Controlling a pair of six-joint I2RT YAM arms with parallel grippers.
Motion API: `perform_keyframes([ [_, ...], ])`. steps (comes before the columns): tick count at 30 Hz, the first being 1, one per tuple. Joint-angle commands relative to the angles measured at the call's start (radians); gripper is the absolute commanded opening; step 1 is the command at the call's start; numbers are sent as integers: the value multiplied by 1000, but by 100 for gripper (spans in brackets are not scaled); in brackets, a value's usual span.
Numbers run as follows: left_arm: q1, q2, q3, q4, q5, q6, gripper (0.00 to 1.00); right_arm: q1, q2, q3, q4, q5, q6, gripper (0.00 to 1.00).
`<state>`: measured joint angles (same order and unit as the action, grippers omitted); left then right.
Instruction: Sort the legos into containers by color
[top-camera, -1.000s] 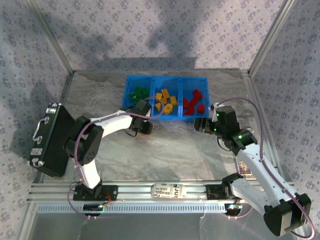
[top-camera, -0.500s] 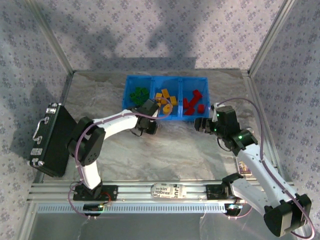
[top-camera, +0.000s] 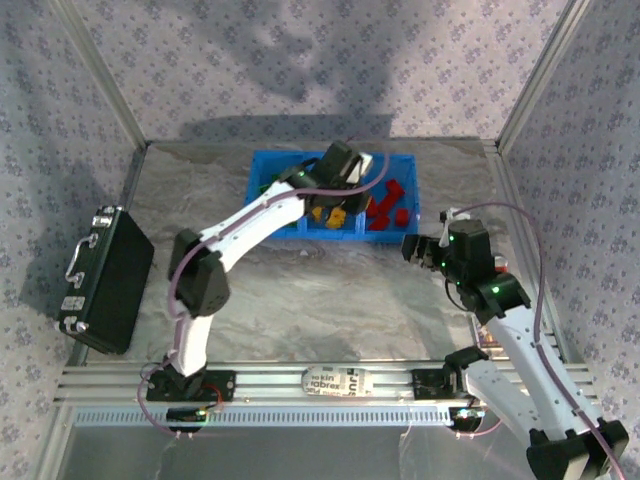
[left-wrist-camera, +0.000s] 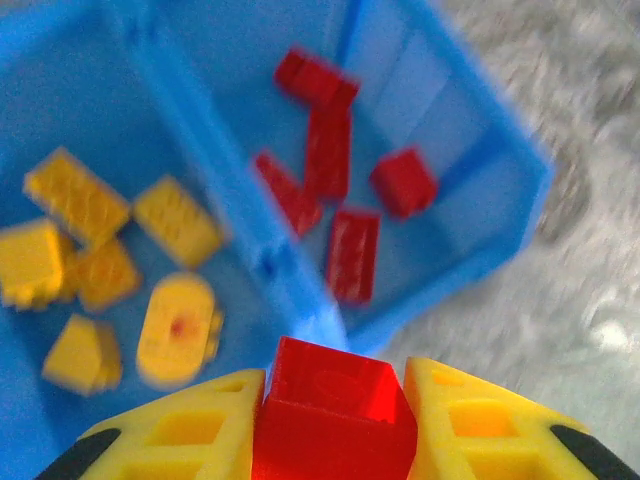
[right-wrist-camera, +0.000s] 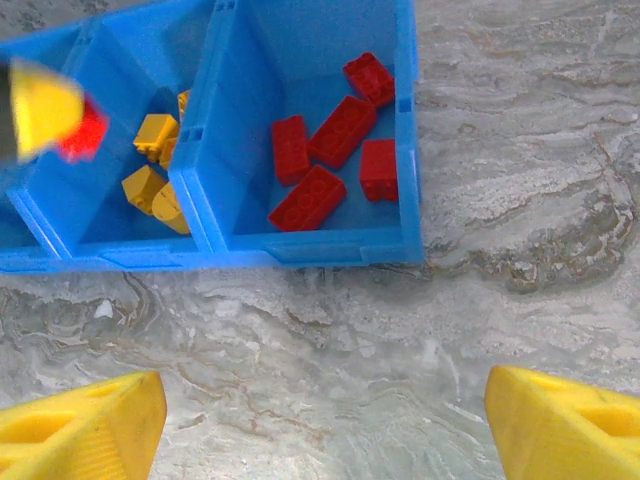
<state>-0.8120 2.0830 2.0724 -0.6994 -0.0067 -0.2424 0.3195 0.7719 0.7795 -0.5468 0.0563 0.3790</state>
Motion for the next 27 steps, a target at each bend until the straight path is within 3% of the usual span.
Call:
perform_keyframes([
  [1,-4,264,427,-329,8,91,44,-7,-16,-13,-25,-2,19,85],
  [3,-1,521,957,-610,1,110,68,-9,-27,-9,-38,1,14,85],
  [4,0,579,1069,-688,1,109,76,-12,-38,-8,-49,5,12,85],
  [13,-16,438,964,-769,-38,189,77,-53,-36,-27,-36,-27,-12,85],
  [19,-12,241,620,-777,-63,251,70,-70,-31,-26,-36,-28,-26,87],
  [21,-12,71,305,-592,-58,254,72,-76,-30,-39,-23,-36,-25,90],
  [23,5,-170,-117,-287,-28,236,81,-82,-22,-46,-18,-32,-23,93],
  [25,45,-350,-397,-80,1,179,85,-90,-17,-44,-19,-24,-20,96],
  [27,89,-477,-579,14,-28,118,85,-95,-16,-46,-14,2,-13,98],
])
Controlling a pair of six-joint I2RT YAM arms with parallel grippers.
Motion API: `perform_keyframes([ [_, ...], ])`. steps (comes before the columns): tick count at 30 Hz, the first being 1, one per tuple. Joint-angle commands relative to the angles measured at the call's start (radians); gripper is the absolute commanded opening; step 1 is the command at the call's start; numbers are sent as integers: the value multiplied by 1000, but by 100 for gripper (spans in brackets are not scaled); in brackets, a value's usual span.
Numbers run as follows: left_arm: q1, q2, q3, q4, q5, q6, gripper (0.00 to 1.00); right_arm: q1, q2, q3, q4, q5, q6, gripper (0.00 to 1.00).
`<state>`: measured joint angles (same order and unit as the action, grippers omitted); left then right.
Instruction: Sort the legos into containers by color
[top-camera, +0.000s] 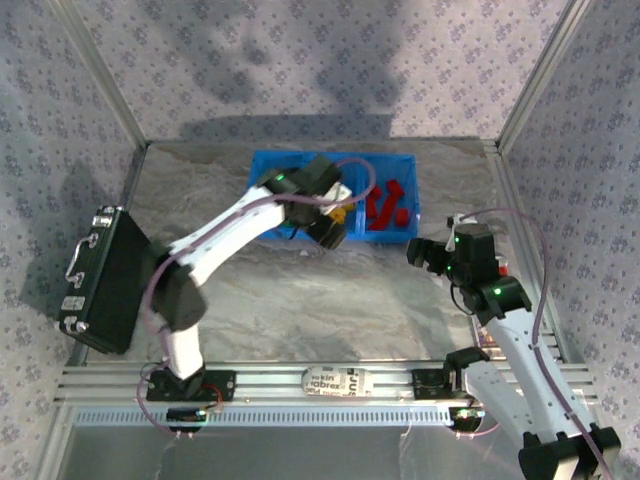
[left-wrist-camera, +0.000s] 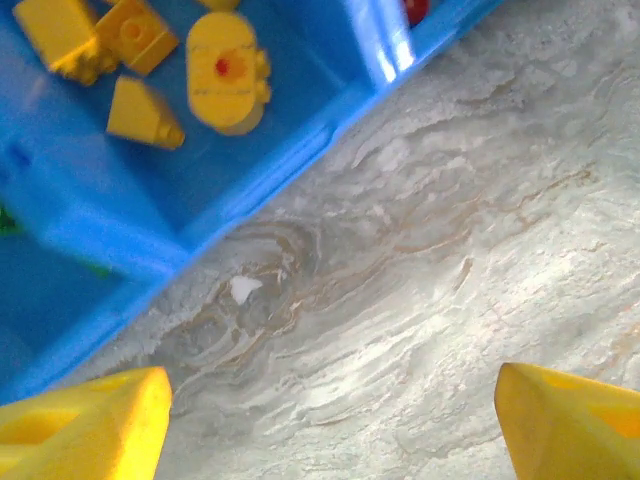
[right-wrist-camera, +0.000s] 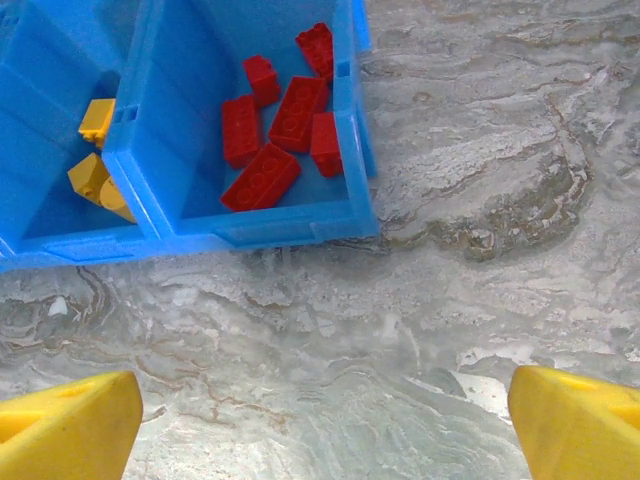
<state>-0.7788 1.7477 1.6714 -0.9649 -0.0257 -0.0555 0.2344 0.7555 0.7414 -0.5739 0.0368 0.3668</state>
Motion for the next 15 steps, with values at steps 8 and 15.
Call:
perform_keyframes([
  [8,114,-560,-696,568,-323,-140,94,-15,40,12,41,256,-18,98],
  [15,183,-874,-1020,875,-575,-111,100,-15,26,18,102,456,-129,99],
])
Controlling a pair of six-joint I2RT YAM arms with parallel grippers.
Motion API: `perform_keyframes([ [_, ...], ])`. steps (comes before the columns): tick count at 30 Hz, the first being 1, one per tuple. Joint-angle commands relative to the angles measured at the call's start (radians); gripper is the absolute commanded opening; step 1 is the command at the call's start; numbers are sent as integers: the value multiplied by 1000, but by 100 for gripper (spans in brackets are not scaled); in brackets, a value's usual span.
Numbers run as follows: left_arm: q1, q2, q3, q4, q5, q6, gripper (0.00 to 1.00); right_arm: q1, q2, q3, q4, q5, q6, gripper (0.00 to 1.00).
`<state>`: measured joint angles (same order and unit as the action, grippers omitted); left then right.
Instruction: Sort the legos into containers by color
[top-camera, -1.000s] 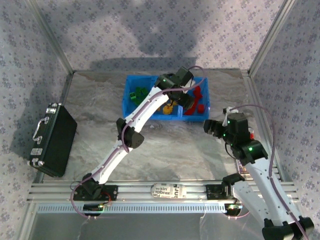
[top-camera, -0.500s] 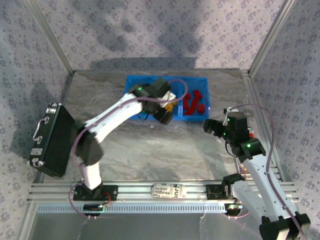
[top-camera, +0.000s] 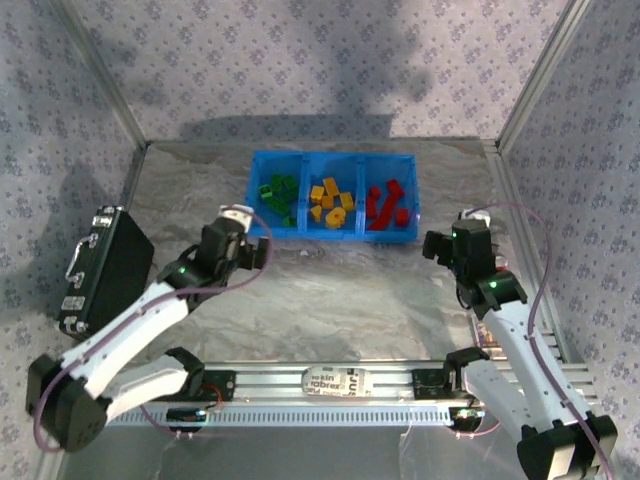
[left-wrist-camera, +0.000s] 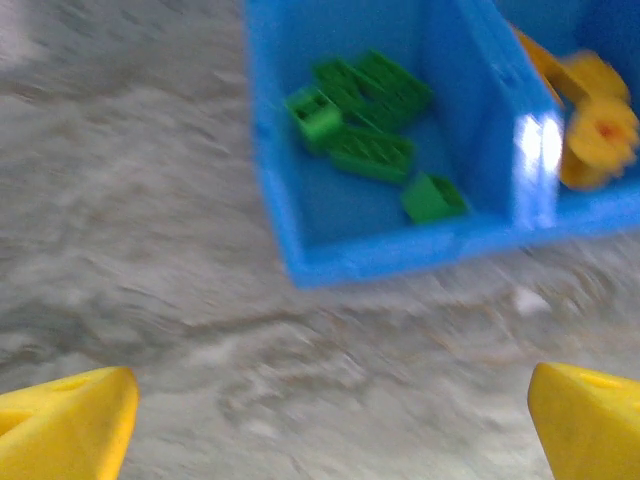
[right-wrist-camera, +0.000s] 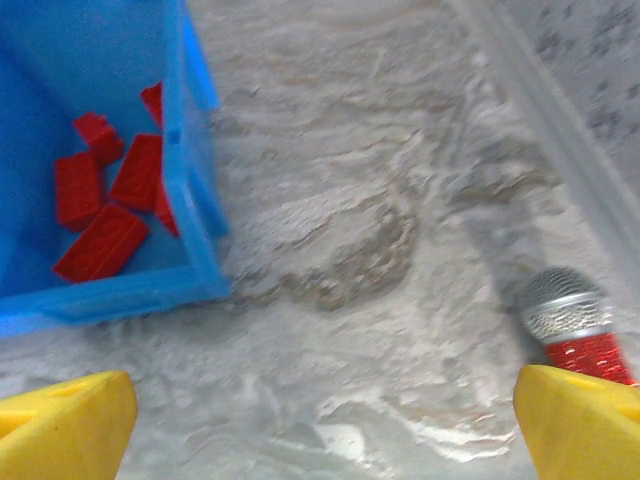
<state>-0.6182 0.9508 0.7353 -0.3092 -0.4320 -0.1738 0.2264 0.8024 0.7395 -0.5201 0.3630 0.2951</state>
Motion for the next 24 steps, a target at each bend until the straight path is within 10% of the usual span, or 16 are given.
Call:
perform_keyframes([
  [1,25,-106,-130,275,-210,23,100,-7,-28,14,53,144,-57,99],
  [24,63,123,-246,463,-430,83,100,-7,-141,-473,421,263,-89,99],
])
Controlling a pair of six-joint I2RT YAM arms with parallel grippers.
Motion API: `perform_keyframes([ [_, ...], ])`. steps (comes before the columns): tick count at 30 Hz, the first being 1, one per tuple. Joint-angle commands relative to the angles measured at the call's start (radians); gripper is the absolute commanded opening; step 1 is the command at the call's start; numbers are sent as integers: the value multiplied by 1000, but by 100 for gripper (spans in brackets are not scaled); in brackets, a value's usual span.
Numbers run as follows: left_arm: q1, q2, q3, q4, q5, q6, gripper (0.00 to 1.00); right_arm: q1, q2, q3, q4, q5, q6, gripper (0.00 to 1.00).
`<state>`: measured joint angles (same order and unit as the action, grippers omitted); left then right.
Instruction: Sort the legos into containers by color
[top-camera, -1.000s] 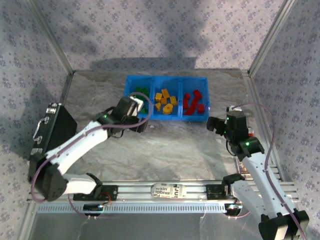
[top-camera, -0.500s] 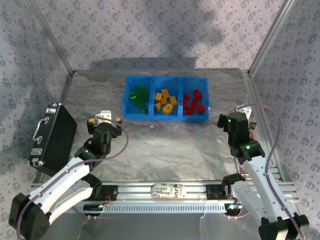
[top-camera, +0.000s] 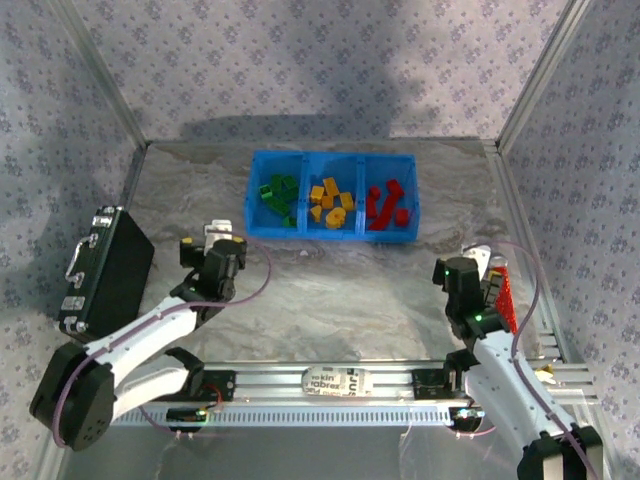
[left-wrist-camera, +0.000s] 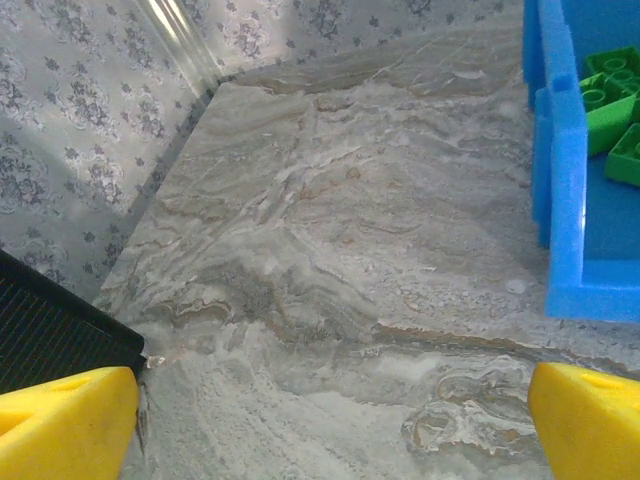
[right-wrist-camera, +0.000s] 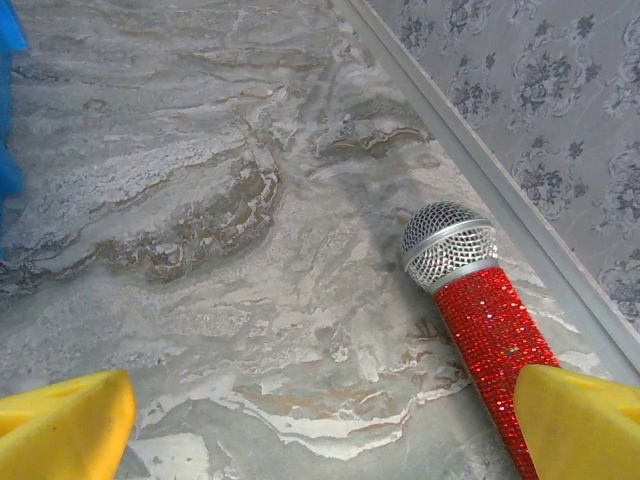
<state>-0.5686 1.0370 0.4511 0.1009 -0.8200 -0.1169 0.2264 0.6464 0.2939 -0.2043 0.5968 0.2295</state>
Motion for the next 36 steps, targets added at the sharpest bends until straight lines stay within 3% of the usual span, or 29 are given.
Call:
perform_keyframes([
  [1,19,58,52,53,-45,30,100,-7,31,-36,119,38,-20,99],
  [8,86,147,45,171,-67,123,100,-7,72,-28,121,58,-9,99],
  [14,135,149,-66,197,-13,51,100,1,6,-45,93,87,13,99],
  [18,133,92,-74,120,-24,12,100,3,-31,-56,79,90,20,99],
  [26,166,-117,-226,265,-60,-16,100,-19,-8,-80,176,106,22,99],
  [36,282,-173,-295,375,57,-60,100,-99,142,-100,426,100,20,99],
])
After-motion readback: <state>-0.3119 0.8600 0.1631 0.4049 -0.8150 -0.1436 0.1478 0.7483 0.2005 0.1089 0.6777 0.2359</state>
